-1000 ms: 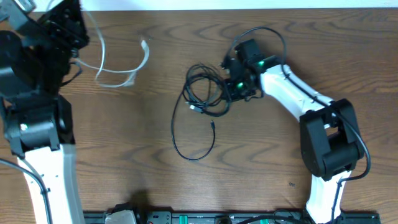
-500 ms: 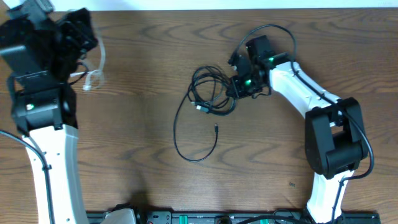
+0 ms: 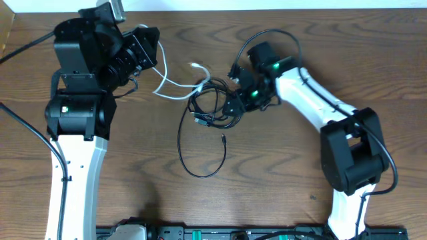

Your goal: Untangle cables

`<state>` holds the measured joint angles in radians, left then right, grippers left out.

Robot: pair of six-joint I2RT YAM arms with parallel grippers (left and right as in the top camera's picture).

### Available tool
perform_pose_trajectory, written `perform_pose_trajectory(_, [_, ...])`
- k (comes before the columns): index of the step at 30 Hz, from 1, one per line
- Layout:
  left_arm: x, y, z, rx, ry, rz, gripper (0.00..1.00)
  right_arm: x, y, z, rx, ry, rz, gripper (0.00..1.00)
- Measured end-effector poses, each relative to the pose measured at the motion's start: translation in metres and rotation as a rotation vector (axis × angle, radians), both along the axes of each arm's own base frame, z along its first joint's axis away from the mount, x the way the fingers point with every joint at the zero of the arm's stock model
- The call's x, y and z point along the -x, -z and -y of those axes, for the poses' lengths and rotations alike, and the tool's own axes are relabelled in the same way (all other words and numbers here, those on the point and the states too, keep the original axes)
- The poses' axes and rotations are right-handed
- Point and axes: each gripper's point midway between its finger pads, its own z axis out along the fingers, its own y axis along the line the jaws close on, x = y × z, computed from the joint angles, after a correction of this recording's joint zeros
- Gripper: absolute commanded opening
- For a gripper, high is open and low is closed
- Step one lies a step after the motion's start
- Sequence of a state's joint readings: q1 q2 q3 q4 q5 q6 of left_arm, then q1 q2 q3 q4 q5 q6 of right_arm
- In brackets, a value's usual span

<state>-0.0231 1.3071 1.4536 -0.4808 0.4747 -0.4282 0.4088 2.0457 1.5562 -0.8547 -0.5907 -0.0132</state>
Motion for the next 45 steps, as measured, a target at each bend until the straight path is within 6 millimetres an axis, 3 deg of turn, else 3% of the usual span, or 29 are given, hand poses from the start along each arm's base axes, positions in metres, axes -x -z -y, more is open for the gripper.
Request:
perform_pose_trajectory(4, [0.001, 0.002, 0.000, -0.012, 0.006, -0.005, 0.07, 0.001, -0.040, 0.013, -0.050, -0.020, 0.051, 0.94])
perform_pose_trajectory(10, [0.001, 0.002, 0.001, -0.015, 0.009, -0.002, 0.08, 0.010, -0.115, 0.011, -0.134, -0.090, 0.246, 0.96])
perform_pose_trajectory(13, [0.003, 0.002, 0.008, -0.008, 0.038, -0.002, 0.07, 0.007, -0.140, 0.009, -0.170, -0.113, 0.350, 0.96])
perform_pose_trajectory(21, [0.010, 0.001, 0.029, 0.019, 0.102, -0.010, 0.07, -0.011, -0.170, -0.010, -0.290, -0.127, 0.481, 0.91])
perform_pose_trajectory(31, [0.011, 0.004, 0.029, 0.150, 0.041, -0.104, 0.07, -0.008, -0.224, -0.073, -0.508, -0.155, 0.596, 0.80])
perform_pose_trajectory(41, [0.018, 0.007, 0.045, 0.266, 0.030, -0.196, 0.07, -0.008, -0.245, -0.103, -0.561, -0.094, 0.642, 0.74])
perform_pose_trajectory(43, [0.022, 0.007, 0.053, 0.273, 0.052, -0.205, 0.07, -0.009, -0.248, -0.105, -0.568, -0.087, 0.647, 0.69])
perform_pose_trajectory(45, [0.024, 0.007, 0.059, 0.281, 0.067, -0.213, 0.07, -0.010, -0.248, -0.105, -0.570, -0.078, 0.648, 0.53])
